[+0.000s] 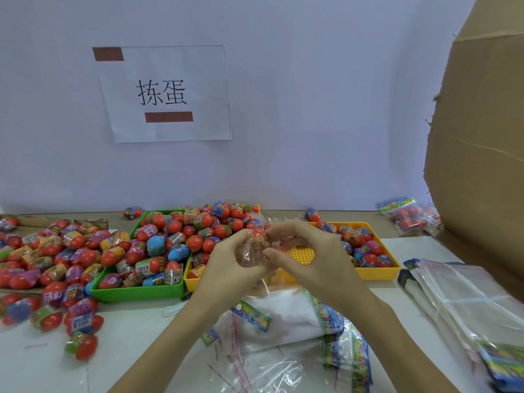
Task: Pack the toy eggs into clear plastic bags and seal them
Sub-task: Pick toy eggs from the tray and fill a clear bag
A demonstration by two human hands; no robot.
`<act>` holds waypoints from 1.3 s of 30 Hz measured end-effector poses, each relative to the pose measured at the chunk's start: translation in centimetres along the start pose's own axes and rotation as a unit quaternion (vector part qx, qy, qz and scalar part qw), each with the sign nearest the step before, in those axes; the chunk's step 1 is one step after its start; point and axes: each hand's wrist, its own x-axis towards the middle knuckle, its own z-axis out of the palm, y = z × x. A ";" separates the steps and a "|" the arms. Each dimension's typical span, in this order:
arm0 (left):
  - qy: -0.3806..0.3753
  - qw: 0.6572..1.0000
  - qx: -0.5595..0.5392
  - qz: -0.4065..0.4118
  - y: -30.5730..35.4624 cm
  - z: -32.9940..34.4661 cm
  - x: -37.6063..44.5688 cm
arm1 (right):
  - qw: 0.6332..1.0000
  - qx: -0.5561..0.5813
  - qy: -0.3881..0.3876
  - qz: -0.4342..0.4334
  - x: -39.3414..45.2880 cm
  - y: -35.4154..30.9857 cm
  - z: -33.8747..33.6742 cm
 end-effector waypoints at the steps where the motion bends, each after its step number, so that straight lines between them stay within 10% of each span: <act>1: 0.000 1.000 -0.004 0.000 0.0 0.0 0.0 | 1.000 -0.004 0.000 -0.006 0.0 0.0 0.1; 16: -0.013 0.999 0.007 0.031 0.5 0.8 -0.3 | 0.997 -0.055 -0.052 0.005 -0.7 -0.3 1.8; 25: -0.167 0.983 -0.050 -0.052 0.6 -0.5 -0.2 | 0.994 -0.103 0.034 -0.004 -0.4 0.1 1.4; 33: -0.034 0.992 -0.081 -0.093 -0.3 -1.2 0.5 | 0.983 -0.073 0.168 -0.004 0.6 1.0 -1.7; 39: -0.033 0.993 -0.074 -0.088 -0.3 -1.3 0.6 | 0.928 -0.302 -0.046 0.214 -0.2 4.7 -4.0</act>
